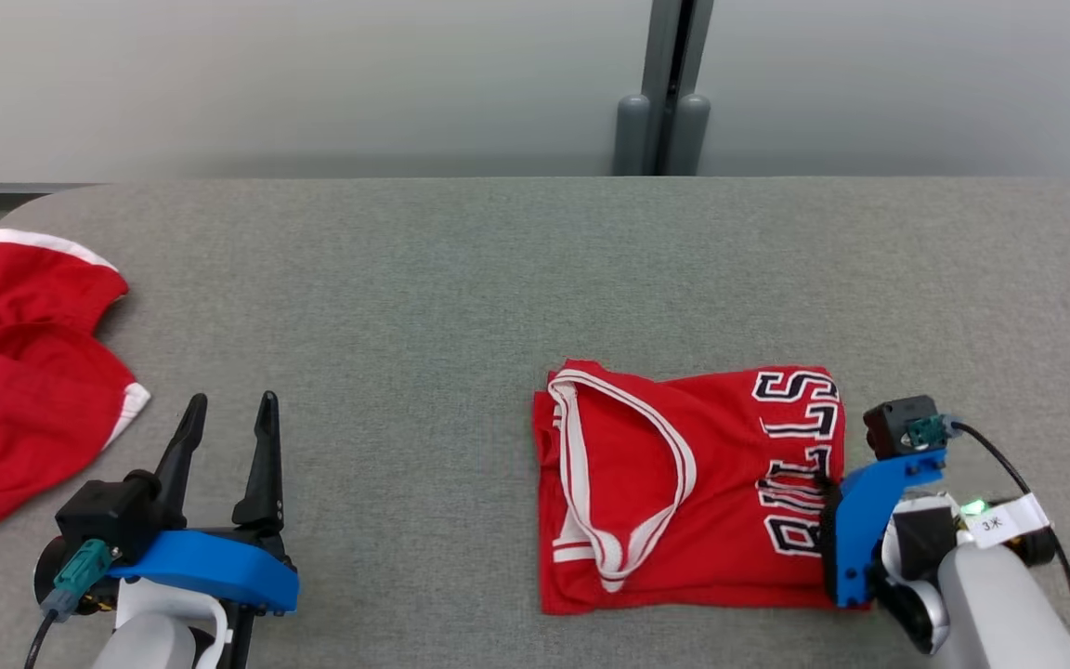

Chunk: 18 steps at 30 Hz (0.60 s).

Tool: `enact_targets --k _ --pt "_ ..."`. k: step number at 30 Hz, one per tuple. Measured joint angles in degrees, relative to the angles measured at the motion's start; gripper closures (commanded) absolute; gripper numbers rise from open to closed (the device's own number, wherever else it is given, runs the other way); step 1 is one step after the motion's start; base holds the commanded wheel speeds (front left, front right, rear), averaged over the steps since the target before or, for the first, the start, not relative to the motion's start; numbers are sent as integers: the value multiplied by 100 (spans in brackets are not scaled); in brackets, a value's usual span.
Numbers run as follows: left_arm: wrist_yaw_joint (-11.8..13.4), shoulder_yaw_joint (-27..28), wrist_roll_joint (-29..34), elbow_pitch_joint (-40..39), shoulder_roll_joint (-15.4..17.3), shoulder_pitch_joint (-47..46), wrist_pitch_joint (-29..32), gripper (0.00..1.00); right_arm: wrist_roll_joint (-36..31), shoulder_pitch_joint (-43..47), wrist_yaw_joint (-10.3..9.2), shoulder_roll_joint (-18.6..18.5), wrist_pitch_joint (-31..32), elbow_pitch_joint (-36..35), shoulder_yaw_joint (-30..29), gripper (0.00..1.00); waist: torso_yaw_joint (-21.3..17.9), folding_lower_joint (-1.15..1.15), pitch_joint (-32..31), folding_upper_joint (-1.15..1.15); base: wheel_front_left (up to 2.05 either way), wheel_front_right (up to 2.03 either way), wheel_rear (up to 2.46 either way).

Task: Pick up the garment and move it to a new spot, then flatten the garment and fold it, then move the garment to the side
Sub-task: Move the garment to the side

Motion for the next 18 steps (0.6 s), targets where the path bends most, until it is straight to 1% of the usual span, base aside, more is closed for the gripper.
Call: enact_targets --k 4,7,10,14,18 --pt "-4 45 21 -90 -2 -4 -9 0 -108 -237 -3 -635 55 -533 598 100 -265 0 133 0 0 0 0" --pt "-11 118 69 -202 -4 -86 -9 0 -9 -626 -3 -1180 68 -845 1141 100 -490 0 309 0 0 0 0" --pt "-22 188 160 -359 -4 -197 -10 0 125 -1066 -3 -1708 3 -1005 1505 100 -741 0 538 0 0 0 0" --pt "-49 209 292 -557 -29 -382 -10 0 216 -1578 -3 -2272 -283 -1033 1596 100 -1048 0 886 0 0 0 0" --pt "-56 246 402 -695 -11 -631 -10 0 210 -1868 -2 -2629 -546 -927 1461 100 -1308 1 1244 0 0 0 0"
